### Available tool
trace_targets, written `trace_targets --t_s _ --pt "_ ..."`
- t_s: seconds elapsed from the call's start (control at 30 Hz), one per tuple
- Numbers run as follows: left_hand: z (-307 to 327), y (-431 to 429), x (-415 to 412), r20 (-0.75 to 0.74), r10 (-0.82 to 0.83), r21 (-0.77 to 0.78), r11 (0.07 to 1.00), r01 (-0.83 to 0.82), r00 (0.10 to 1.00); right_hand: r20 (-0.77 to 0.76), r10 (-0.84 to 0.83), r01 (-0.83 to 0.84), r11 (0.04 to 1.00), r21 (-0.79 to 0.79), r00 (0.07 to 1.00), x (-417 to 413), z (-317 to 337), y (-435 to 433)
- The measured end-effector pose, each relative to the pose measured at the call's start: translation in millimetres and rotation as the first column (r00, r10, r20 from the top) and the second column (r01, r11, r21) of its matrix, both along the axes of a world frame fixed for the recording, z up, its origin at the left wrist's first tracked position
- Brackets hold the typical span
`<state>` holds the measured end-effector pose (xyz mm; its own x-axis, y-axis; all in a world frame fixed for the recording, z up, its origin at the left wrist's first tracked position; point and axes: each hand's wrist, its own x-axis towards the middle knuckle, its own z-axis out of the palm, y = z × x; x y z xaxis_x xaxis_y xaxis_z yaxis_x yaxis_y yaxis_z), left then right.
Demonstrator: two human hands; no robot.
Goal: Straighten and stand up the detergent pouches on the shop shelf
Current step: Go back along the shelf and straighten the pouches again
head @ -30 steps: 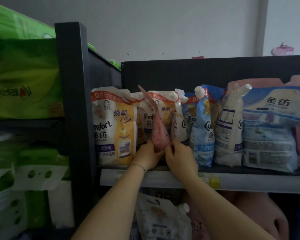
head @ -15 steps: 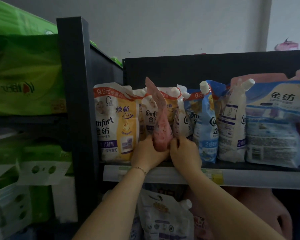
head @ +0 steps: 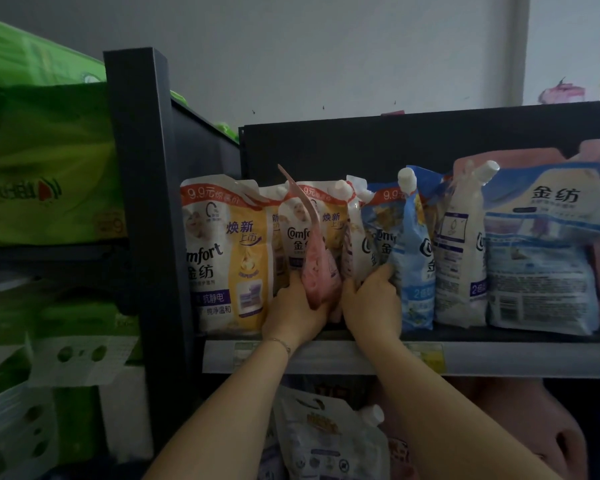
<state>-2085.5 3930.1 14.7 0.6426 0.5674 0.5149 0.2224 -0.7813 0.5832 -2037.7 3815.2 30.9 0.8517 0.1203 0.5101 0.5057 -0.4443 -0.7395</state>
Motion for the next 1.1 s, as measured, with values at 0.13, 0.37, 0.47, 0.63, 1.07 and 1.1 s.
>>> trace_targets --t_s 0.13,0.37,0.47,0.63,1.07,1.1 --pt "-4 2 -3 0.110 -0.009 0.072 0.997 0.001 0.994 0.060 0.007 0.007 0.974 -0.228 0.998 4 -3 2" --pt "-10 -10 -13 0.274 0.006 0.177 0.983 -0.057 0.962 0.051 0.159 -0.140 0.954 -0.266 0.986 11 0 0" --pt "-8 -11 -15 0.304 0.030 0.167 0.982 -0.084 0.952 0.068 0.182 -0.158 0.951 -0.267 0.981 16 -4 3" --pt "-1 -12 -13 0.206 0.067 0.053 0.995 -0.080 0.976 0.096 0.183 -0.155 0.957 -0.247 0.978 21 -11 4" --pt "0 -18 -14 0.420 -0.013 -0.040 0.999 0.033 0.907 0.030 0.286 -0.275 0.941 -0.196 0.958 26 -11 3" --pt "1 -19 -17 0.456 -0.013 -0.027 0.999 0.028 0.890 0.023 0.289 -0.280 0.942 -0.186 0.957 26 -10 3"
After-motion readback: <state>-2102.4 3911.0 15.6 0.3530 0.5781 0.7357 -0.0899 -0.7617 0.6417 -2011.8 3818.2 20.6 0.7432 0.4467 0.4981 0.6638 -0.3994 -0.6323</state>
